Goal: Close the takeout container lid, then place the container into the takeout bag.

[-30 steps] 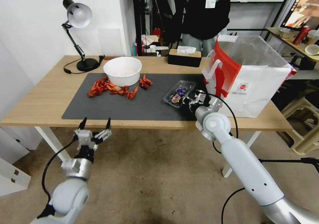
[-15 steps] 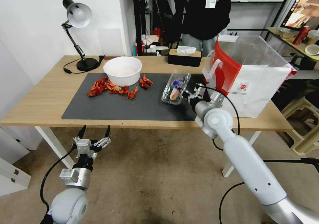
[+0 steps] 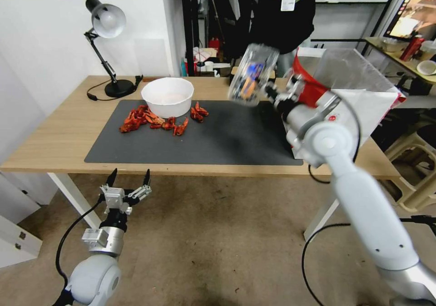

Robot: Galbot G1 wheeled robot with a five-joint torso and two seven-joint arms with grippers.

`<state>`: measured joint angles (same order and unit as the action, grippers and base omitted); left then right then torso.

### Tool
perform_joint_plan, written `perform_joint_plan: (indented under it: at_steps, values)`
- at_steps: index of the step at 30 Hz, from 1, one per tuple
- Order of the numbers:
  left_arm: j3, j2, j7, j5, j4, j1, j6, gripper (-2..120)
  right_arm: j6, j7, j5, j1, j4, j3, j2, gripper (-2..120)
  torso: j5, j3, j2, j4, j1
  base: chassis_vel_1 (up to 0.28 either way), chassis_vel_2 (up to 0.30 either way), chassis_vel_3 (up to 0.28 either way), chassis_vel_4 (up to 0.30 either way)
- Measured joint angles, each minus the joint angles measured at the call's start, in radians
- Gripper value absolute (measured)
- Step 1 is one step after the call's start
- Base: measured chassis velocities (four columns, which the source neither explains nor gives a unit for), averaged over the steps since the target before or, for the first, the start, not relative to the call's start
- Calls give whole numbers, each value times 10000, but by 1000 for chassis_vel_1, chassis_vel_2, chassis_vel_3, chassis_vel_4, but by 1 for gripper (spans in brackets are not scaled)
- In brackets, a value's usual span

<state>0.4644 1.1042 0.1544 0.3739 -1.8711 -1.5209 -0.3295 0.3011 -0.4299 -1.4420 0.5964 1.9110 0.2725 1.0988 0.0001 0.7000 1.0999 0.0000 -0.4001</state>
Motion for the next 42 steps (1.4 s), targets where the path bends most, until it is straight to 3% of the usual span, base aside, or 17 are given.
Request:
perform_joint_plan:
  at_steps: [11,19,27,33,42]
  values:
    - [-80,11,5,-94,-22,103,39,100,-16,-684,-444,-641,-194,1086,-398,0,1,0,1,0,0,0,0,0,0]
    - [-208,6,14,-160,-82,182,81,100,237,-836,-145,-626,-1019,2307,-1028,0,0,0,1,0,0,0,0,0,0]
    - [-292,12,19,-190,-125,225,108,100,585,-791,221,-91,-1179,2576,-1487,0,0,-2,2,-1,2,0,0,0,0]
    - [-311,26,26,-238,-178,219,116,100,908,-930,436,229,-1160,2552,-1414,0,0,-1,1,1,1,0,0,0,0]
    - [-331,36,28,-267,-250,197,133,100,1239,-1023,359,495,-901,2770,-1536,29,1,-1,1,0,2,0,0,0,0]
